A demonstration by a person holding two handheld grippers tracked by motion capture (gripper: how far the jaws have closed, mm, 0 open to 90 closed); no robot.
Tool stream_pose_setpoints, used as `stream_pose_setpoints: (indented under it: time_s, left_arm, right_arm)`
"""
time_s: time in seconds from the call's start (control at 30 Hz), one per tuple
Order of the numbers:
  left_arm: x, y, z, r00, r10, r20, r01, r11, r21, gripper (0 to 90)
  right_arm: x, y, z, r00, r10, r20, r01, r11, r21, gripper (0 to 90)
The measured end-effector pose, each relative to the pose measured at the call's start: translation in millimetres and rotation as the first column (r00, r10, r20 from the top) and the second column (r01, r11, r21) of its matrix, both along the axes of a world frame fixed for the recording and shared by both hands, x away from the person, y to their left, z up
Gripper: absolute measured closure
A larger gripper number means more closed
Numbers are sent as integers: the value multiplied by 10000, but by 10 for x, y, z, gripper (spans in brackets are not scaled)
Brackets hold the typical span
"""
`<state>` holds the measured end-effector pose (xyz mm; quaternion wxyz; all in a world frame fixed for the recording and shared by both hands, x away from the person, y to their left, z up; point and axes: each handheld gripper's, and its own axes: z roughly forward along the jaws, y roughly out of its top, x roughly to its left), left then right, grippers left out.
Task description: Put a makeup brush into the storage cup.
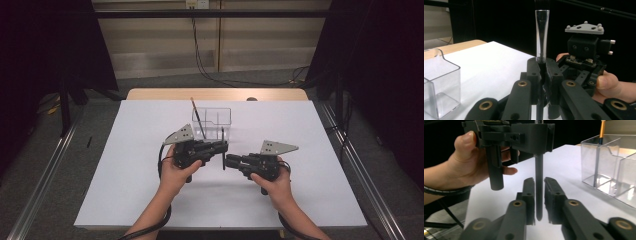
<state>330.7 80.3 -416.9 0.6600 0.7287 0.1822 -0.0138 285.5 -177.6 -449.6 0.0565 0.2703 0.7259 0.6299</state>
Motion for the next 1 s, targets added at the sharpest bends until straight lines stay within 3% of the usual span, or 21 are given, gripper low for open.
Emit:
stream_pose_setpoints:
  time_s: [0.37, 0.63, 0.73, 1.0]
  left_arm:
    - [7, 27, 1, 9999, 125, 89, -125, 9999, 18, 833]
    - [20, 44, 7, 9996, 242, 139, -242, 9997, 29, 834]
    - [26, 51, 10, 9995, 267, 176, -268, 9996, 71, 833]
    - [36, 68, 2, 9988, 402, 266, -406, 9991, 152, 833]
  right_arm:
    - [-2, -54, 19, 9990, -379, 237, 378, 9993, 33, 464]
    - [9, -80, 38, 9986, -293, 430, 308, 9990, -324, 235]
    - [10, -91, 29, 9981, -351, 501, 382, 9973, -633, 185]
    - [10, -137, 38, 9974, -474, 551, 514, 9960, -736, 105]
